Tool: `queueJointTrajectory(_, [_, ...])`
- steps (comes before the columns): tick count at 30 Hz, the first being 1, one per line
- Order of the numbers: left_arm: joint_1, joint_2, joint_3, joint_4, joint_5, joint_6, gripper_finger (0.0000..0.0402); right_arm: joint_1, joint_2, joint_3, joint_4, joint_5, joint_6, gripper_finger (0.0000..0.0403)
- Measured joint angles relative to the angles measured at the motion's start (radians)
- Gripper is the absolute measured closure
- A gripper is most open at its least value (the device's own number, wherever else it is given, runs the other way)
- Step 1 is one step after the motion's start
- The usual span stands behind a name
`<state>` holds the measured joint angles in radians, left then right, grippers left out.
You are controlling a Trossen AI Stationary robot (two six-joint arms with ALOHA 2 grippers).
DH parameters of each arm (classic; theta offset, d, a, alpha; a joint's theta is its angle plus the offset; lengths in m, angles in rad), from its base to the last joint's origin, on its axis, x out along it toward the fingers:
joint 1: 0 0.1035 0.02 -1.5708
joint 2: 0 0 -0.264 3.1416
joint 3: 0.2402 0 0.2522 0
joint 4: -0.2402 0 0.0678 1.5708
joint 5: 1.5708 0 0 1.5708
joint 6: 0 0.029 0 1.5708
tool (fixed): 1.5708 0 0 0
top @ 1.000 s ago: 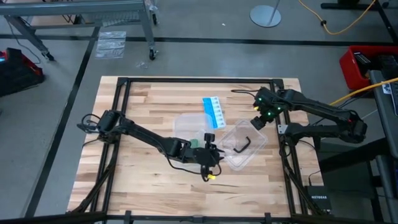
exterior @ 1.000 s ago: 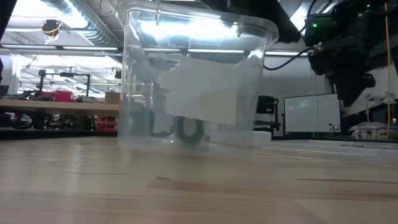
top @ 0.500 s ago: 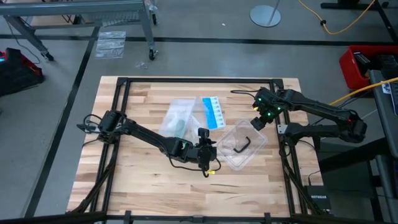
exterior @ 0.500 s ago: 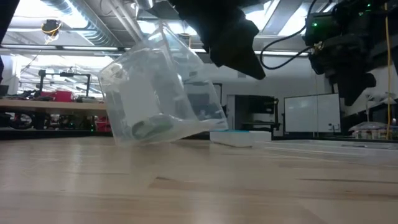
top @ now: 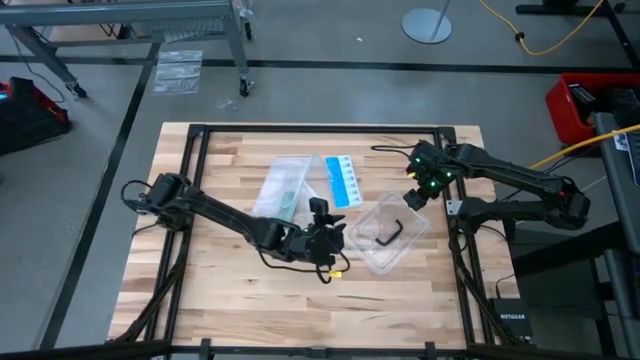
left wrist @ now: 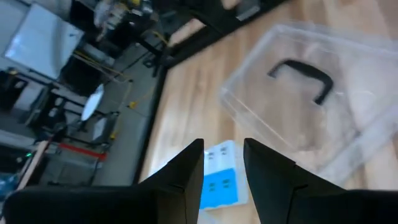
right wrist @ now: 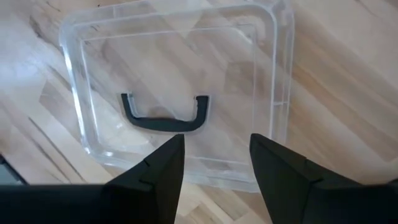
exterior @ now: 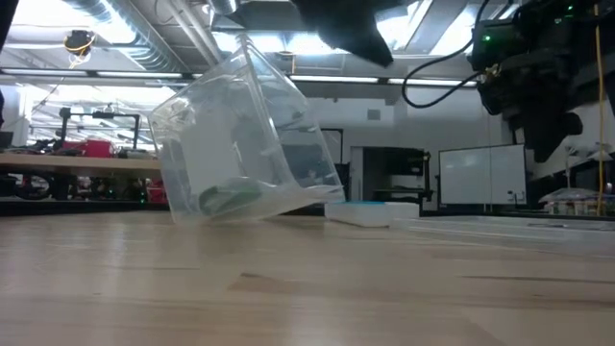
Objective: Roll bandage
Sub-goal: Close the transparent bin
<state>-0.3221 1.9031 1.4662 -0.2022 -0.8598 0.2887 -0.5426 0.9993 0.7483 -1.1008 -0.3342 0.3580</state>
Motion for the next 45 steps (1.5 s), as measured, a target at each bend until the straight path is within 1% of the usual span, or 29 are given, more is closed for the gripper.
queueJointTrajectory(7, [-0.010, -0.095, 0.000, -0.006, -0.092, -0.018, 0.0295, 0.000, 0.000, 0.000, -0.001, 0.000, 0.000, 0.0217])
queueJointTrajectory(15, [-0.076, -0.203, 0.002, 0.006, -0.116, -0.054, 0.0295, 0.000, 0.000, 0.000, 0.001, -0.027, -0.009, 0.0217])
queueJointTrajectory(17, [-0.090, -0.216, 0.002, 0.007, -0.155, -0.088, 0.0295, 0.000, 0.000, 0.000, 0.006, -0.026, -0.042, 0.0217])
queueJointTrajectory(20, [-0.106, -0.226, 0.002, -0.005, -0.233, -0.207, 0.0295, 0.000, 0.000, 0.000, 0.031, -0.024, -0.077, 0.0217])
queueJointTrajectory(23, [-0.129, -0.227, 0.002, -0.047, -0.243, -0.346, 0.0295, 0.000, 0.000, 0.000, 0.089, -0.020, -0.079, 0.0217])
queueJointTrajectory(26, [-0.154, -0.227, 0.002, -0.149, -0.243, -0.521, 0.0295, 0.000, 0.000, 0.000, 0.170, -0.018, -0.110, 0.0217])
queueJointTrajectory(30, [-0.192, -0.226, 0.002, -0.319, -0.242, -0.816, 0.0295, 0.000, 0.000, 0.000, 0.282, -0.016, -0.210, 0.0217])
queueJointTrajectory(33, [-0.218, -0.226, 0.002, -0.393, -0.221, -0.986, 0.0295, 0.000, 0.000, 0.000, 0.364, -0.015, -0.295, 0.0217])
queueJointTrajectory(36, [-0.240, -0.226, 0.002, -0.431, -0.161, -1.096, 0.0295, 0.000, 0.000, 0.000, 0.436, -0.015, -0.373, 0.0217])
queueJointTrajectory(38, [-0.256, -0.226, 0.002, -0.445, -0.138, -1.159, 0.0295, 0.000, 0.001, 0.000, 0.471, -0.017, -0.422, 0.0217])
queueJointTrajectory(45, [-0.302, -0.226, 0.001, -0.560, -0.123, -1.398, 0.0295, 0.000, 0.053, 0.000, 0.557, -0.025, -0.553, 0.0217])
